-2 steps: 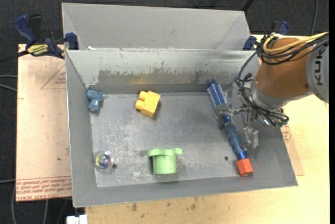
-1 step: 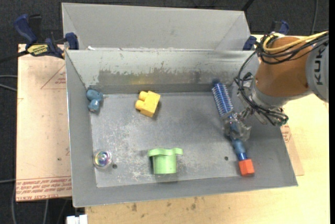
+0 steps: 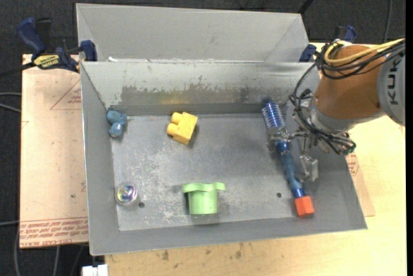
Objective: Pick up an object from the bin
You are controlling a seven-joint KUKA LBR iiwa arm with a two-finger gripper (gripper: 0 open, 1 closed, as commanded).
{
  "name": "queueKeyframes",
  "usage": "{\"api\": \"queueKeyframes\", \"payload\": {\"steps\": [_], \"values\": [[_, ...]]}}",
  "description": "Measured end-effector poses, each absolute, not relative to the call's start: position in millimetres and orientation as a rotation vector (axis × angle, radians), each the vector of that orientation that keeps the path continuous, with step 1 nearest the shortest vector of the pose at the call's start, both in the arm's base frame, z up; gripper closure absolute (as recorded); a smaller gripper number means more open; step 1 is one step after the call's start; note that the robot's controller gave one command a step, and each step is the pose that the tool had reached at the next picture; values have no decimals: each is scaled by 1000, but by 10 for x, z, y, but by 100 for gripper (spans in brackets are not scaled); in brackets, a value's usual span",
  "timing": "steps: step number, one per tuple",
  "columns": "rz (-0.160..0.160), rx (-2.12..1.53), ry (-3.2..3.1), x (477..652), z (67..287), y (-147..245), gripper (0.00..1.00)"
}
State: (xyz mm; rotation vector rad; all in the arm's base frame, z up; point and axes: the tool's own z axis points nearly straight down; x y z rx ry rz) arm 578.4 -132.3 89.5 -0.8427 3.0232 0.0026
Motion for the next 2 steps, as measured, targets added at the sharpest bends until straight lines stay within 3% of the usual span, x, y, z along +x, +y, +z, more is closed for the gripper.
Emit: {"api": "queueKeyframes", "payload": {"steps": [1, 2], "values": [[31, -1605, 2690, 6001, 814, -1271, 0], [12, -1607, 2689, 6003, 816, -1337, 100]]}}
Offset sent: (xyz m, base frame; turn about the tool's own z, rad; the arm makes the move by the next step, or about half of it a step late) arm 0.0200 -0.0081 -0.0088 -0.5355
